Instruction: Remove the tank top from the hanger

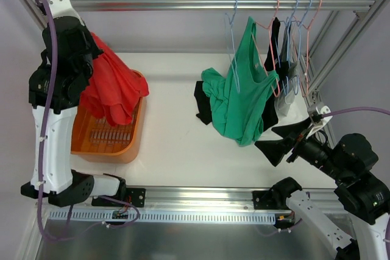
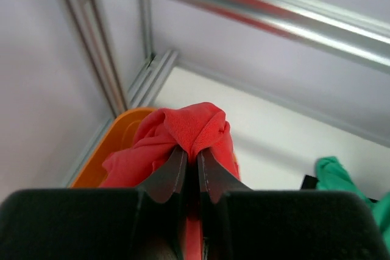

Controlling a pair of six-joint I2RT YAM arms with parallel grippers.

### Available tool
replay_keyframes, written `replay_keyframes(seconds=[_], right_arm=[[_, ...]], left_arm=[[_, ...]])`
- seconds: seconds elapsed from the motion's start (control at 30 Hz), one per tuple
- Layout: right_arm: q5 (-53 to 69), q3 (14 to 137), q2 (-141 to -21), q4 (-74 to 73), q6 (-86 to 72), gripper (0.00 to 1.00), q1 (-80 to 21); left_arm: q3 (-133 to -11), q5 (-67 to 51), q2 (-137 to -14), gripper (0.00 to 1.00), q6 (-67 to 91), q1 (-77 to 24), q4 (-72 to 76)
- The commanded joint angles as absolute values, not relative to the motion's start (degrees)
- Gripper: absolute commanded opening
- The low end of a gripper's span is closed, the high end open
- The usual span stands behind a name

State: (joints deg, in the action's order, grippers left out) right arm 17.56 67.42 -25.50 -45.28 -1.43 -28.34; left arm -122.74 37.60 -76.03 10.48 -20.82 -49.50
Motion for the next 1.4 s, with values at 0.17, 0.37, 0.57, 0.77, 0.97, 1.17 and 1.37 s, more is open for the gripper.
replay_keyframes(seconds=[0.17,0.37,0.57,0.77,0.97,1.17,1.37], right_arm=[[20.3,66.71,-25.49,-42.71,-2.02,1.0,-28.48],[19.78,64.6,-26.28,-42.1,-1.85,0.99,-28.39],[14.86,63.98,-29.26,-42.54,-2.37,0.99,-28.39],[9.33,68.72,-36.71,-45.69,-0.44,0.99,-28.39],[-3.41,78.65,-47.52,-48.6,4.65,0.99,-28.39],[-12.12,91.04,-56.24,-49.83,9.04,0.94,-26.47],[-8.01,105.87,-69.77,-52.99,15.11,0.75,-20.05]], left_arm=[[-109.79,14.06,-75.23,0.0,24.25,4.39,-51.5],[-101.78,14.07,-77.16,0.0,27.33,7.55,-51.33],[-99.76,8.44,-76.56,0.61,25.67,7.47,-51.33],[-97.12,-1.73,-68.14,0.99,20.41,7.47,-51.59],[-85.1,-26.61,-54.25,0.99,18.19,3.7,-50.45],[-62.16,-35.77,-39.93,0.99,20.21,-12.27,-40.01],[-49.93,-32.26,-34.02,0.99,18.11,-14.5,-37.53]])
